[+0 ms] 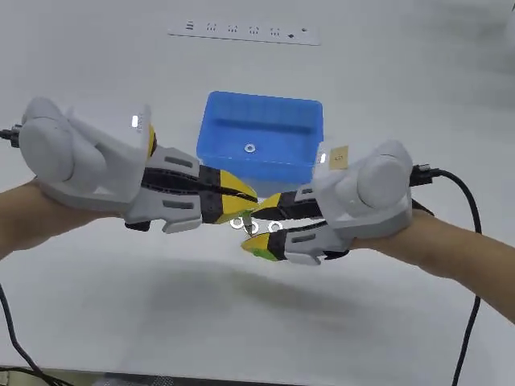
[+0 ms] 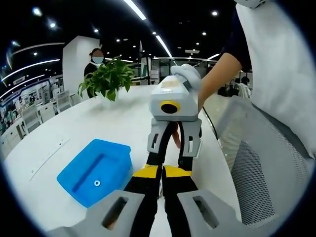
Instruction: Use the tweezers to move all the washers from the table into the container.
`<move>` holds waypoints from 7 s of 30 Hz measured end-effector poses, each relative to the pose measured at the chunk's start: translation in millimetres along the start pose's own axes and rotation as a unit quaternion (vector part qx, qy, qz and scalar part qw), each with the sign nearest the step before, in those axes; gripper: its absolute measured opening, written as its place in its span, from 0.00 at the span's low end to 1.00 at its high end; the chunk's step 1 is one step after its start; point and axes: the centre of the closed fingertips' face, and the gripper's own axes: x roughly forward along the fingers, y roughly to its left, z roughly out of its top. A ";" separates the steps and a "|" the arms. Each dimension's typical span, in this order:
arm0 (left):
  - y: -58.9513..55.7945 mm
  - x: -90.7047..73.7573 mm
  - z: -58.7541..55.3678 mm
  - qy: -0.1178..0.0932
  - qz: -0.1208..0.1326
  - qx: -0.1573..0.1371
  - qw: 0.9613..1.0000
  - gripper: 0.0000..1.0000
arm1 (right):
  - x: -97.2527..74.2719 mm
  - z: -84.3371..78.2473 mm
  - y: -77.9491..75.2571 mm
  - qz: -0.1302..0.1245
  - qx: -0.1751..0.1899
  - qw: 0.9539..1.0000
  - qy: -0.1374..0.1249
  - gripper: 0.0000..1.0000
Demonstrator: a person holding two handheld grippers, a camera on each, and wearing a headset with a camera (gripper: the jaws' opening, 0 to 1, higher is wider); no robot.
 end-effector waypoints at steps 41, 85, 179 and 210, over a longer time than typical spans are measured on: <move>5.8 -38.5 8.8 -0.023 0.111 -0.032 0.993 0.47 | -13.3 22.8 -2.5 -0.011 -0.030 0.999 -0.016 0.09; 1.9 -93.9 -25.8 -0.024 0.223 -0.145 0.964 0.95 | -1.7 41.1 -135.1 -0.094 -0.015 0.994 -0.044 0.09; 88.3 1.1 53.7 -0.003 0.058 0.015 0.998 0.05 | -27.8 56.9 -94.9 -0.062 -0.116 0.991 -0.029 0.10; 36.2 -2.7 70.3 -0.044 0.069 0.052 0.995 0.05 | -81.3 26.9 -51.0 -0.127 -0.058 0.989 -0.041 0.53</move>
